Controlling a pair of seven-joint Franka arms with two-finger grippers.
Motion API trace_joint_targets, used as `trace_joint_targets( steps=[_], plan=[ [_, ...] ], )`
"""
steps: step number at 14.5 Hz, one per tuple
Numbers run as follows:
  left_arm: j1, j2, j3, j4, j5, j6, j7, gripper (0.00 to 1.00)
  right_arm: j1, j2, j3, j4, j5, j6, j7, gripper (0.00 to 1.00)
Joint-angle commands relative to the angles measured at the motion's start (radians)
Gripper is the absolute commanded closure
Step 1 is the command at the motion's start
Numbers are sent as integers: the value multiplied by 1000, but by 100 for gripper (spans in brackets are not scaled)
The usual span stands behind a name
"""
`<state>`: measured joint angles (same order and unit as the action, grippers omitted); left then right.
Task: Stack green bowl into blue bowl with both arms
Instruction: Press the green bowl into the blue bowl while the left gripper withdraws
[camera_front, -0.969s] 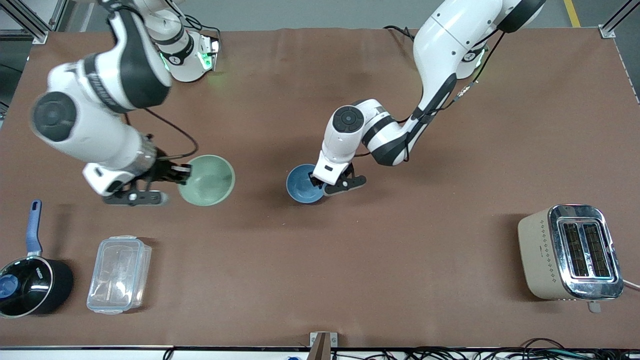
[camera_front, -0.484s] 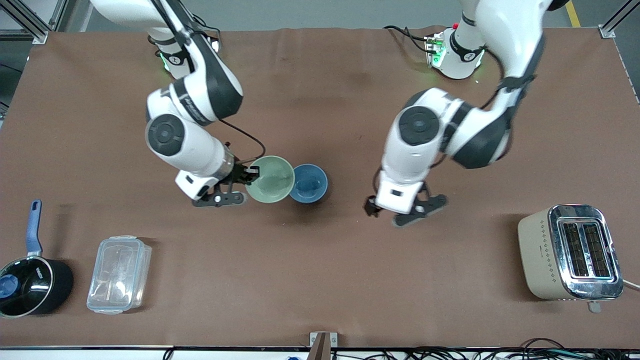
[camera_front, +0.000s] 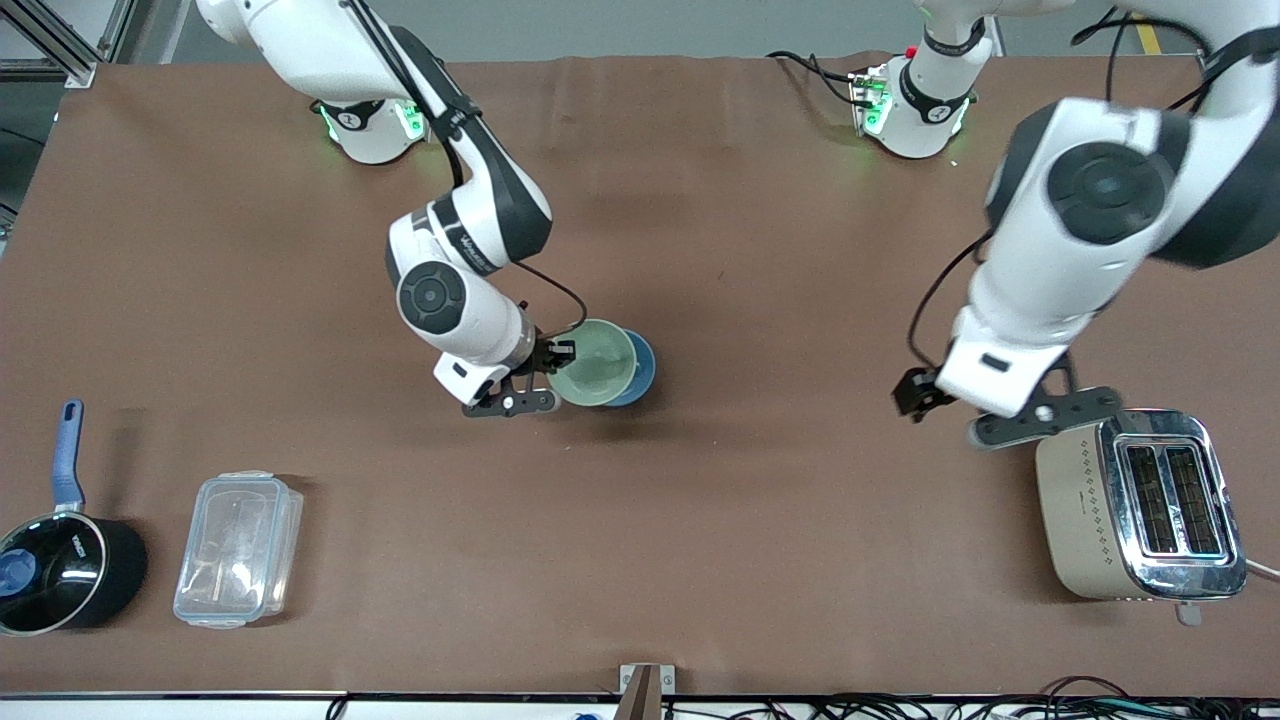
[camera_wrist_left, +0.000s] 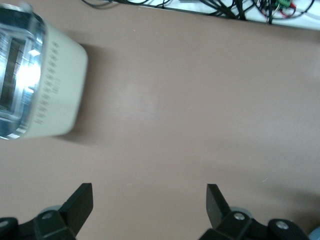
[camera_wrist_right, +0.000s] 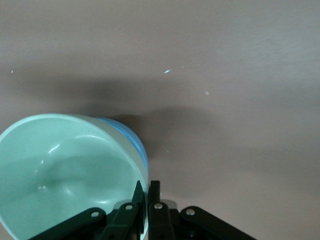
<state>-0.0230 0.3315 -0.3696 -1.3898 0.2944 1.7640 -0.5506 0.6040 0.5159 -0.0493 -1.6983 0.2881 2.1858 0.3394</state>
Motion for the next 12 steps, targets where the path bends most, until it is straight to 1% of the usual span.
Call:
trace_joint_targets(
  steps=[1,2,4,6,8,10,11,12],
  plan=[
    [78,-84,-8,-20,-72,-76,156,0,30,1,-10,-40,23,49,24,99],
    [116,-110,-6,-20,-119,-90,203,0,33,3,-10,-40,23,49,24,98],
    [173,-152,-5,-24,-168,-125,289,0,51,18,-10,-41,23,49,26,98],
    [184,-193,12,-38,-187,-155,372,0,51,24,-10,-43,23,49,26,98],
    [149,-253,76,-104,-189,-161,414,0,54,33,-10,-43,23,60,26,98],
    [74,-294,188,-136,-213,-179,472,0,56,35,-10,-43,23,66,26,97],
    [49,-316,239,-155,-251,-187,507,0,57,36,-10,-43,23,68,26,97],
    [32,-333,280,-172,-265,-187,529,0,57,36,-10,-43,23,68,26,97]
  ],
)
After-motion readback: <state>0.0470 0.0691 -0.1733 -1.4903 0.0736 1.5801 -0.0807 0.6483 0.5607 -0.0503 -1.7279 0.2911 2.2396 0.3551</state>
